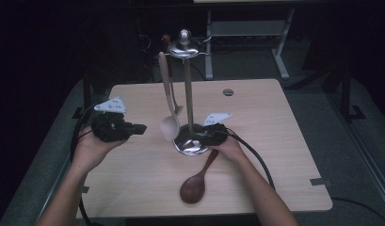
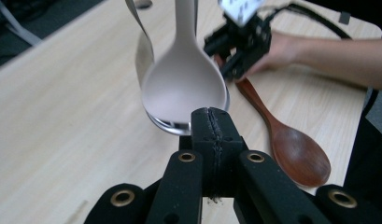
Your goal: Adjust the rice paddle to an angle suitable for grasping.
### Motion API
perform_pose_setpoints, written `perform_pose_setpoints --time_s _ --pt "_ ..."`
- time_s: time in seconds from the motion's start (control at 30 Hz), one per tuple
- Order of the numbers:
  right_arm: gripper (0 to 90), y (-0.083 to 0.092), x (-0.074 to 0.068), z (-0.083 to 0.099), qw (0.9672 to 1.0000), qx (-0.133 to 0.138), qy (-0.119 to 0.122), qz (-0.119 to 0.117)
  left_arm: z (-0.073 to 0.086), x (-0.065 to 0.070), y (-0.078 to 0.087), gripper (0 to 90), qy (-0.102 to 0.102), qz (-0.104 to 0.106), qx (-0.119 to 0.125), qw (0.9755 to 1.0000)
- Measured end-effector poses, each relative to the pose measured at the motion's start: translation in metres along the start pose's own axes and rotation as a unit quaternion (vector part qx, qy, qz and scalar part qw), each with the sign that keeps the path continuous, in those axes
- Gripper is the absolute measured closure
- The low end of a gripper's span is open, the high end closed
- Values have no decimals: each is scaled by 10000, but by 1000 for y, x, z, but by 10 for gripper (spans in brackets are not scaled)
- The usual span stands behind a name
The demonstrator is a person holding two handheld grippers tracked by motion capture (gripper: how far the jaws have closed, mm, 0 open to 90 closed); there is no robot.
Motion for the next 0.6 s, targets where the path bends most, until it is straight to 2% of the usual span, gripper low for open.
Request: perform_pose_setpoints --time_s 0.1,0.23,0.27,0.3,0.33,0.47,0.5,0.6 --pt "533 6 0 1 10000 -79 -52 3 14 4 -12 854 44 47 -94 9999" --pt "493 21 1 3 9999 -4 -85 58 33 9 -29 768 110 117 -282 9995" --pt "479 25 1 4 9999 -38 -127 48 37 10 -33 755 153 154 -284 9994" --pt "467 28 1 5 9998 -84 -155 66 41 10 -36 746 107 172 -333 9992" --pt "461 31 1 6 9997 -119 -180 64 45 12 -40 730 200 197 -322 9991" --pt "432 47 -1 8 9995 -140 -251 112 60 17 -51 656 278 277 -376 9985" --pt "420 50 -2 9 9994 -175 -284 125 64 18 -54 633 249 300 -442 9983" --pt "405 62 -5 12 9990 -214 -368 156 76 21 -61 561 444 383 -446 9973"
Point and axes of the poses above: each handheld gripper's, and its own axes: y roughly backward along the jaws, z roughly out of its underside, x roughly to its right, the point moved 2 cm from there along -y, roughly forward along the jaws, and after that the axes turned 7 degrees about -y, right-handed, at the moved point
